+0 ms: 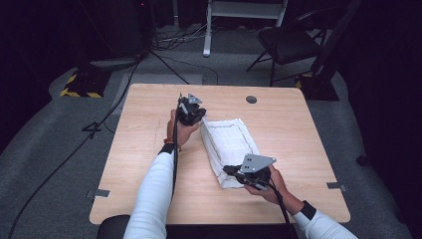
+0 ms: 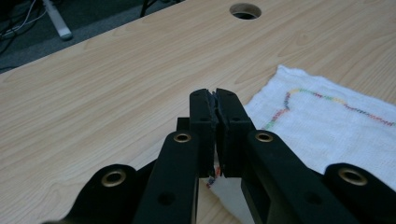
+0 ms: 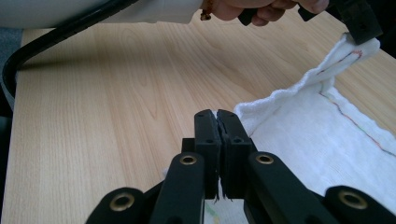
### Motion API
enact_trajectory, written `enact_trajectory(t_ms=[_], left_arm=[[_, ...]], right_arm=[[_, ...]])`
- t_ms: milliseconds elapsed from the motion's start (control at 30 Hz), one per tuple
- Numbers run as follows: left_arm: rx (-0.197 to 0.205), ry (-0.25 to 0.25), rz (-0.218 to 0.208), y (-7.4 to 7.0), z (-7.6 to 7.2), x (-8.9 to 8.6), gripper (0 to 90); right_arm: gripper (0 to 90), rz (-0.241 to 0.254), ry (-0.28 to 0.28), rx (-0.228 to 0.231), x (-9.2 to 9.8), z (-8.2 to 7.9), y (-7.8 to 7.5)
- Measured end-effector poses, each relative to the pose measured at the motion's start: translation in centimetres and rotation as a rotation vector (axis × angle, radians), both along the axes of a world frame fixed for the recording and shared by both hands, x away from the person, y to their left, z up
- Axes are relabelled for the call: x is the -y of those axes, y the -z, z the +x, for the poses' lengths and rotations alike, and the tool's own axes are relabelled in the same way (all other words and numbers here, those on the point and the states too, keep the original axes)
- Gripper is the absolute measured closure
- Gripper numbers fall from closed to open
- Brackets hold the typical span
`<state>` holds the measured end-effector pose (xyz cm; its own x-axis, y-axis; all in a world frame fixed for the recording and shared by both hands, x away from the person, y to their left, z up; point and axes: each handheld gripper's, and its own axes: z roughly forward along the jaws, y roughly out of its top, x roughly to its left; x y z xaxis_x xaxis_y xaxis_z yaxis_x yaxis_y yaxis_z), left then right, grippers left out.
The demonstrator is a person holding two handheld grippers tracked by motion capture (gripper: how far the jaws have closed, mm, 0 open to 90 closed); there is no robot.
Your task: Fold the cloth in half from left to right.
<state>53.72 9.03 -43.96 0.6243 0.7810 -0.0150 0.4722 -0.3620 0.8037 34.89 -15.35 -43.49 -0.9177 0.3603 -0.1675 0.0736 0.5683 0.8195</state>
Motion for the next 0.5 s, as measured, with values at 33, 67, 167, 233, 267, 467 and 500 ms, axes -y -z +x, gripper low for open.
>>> enact_trajectory(t_ms=[33,67,167,233,267,467,500], left_arm=[[0.003,0.005,0.005,0.0,0.0,0.3,86.1],[0.005,0.009,0.009,-0.1,0.0,0.7,86.1],[0.009,0.021,0.011,-0.2,0.1,1.3,86.1],[0.007,0.025,0.008,-0.2,0.1,1.9,86.1],[0.012,0.030,0.013,-0.3,0.1,2.1,86.1],[0.003,0.052,0.032,-0.3,0.2,3.5,86.1],[0.007,0.053,0.031,-0.3,0.3,3.8,86.1]], right_arm=[[88.1,0.000,0.009,-0.003,0.3,0.0,-0.1],[88.1,-0.002,0.015,-0.001,0.7,0.0,-0.1],[88.1,0.002,0.033,-0.002,1.7,0.0,-0.3],[88.1,0.008,0.042,-0.003,2.2,-0.1,-0.4],[88.1,0.007,0.046,-0.003,2.5,-0.1,-0.4],[88.1,-0.013,0.066,-0.005,3.9,-0.4,-0.1],[88.1,-0.016,0.070,-0.004,4.1,-0.5,0.0]])
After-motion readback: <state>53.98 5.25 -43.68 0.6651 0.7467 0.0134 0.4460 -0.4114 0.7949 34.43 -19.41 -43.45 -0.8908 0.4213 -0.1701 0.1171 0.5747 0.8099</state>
